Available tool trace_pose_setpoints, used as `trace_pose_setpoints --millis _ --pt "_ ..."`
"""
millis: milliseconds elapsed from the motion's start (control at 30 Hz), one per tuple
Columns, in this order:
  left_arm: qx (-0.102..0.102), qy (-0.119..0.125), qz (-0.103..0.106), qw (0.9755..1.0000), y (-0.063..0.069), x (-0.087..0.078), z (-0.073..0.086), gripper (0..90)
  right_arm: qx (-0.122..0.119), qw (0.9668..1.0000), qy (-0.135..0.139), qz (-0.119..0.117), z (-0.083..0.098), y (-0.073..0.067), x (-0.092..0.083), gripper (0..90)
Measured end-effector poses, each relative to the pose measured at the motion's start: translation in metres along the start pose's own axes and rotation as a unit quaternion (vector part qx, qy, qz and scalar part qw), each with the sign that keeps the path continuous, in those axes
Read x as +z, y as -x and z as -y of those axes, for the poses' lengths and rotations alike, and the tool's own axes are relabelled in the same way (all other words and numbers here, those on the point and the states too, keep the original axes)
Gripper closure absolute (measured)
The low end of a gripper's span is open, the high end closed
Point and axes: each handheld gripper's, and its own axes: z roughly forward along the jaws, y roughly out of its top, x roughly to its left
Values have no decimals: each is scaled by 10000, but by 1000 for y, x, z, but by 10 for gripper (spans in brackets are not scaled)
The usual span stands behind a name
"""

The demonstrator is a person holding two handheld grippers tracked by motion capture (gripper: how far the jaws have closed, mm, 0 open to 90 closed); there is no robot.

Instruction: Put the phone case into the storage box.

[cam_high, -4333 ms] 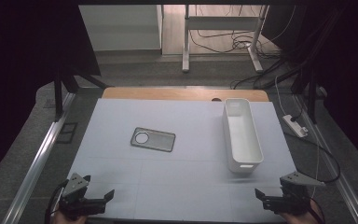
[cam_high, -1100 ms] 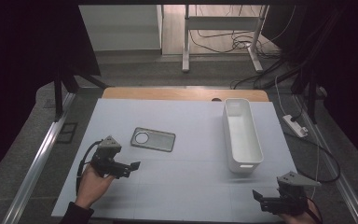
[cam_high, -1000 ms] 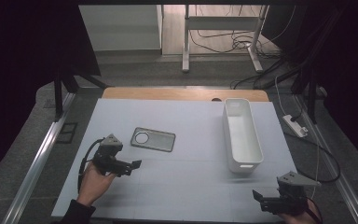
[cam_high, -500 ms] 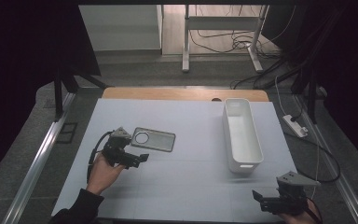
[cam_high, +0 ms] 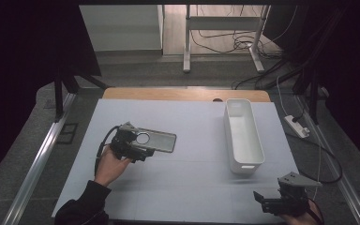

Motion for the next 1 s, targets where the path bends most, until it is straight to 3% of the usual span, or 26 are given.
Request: trace_pose_setpoints --millis 367,733,1000 --pt "141 -76 -37 9999 2 15 -20 0 -13 10000 -6 -10 0 0 0 0" --pt "25 -117 142 9998 0 31 -34 0 -22 10000 -9 -25 0 0 0 0" --pt "57 -254 110 9996 2 39 -45 10 -21 10000 -9 -26 0 0 0 0"
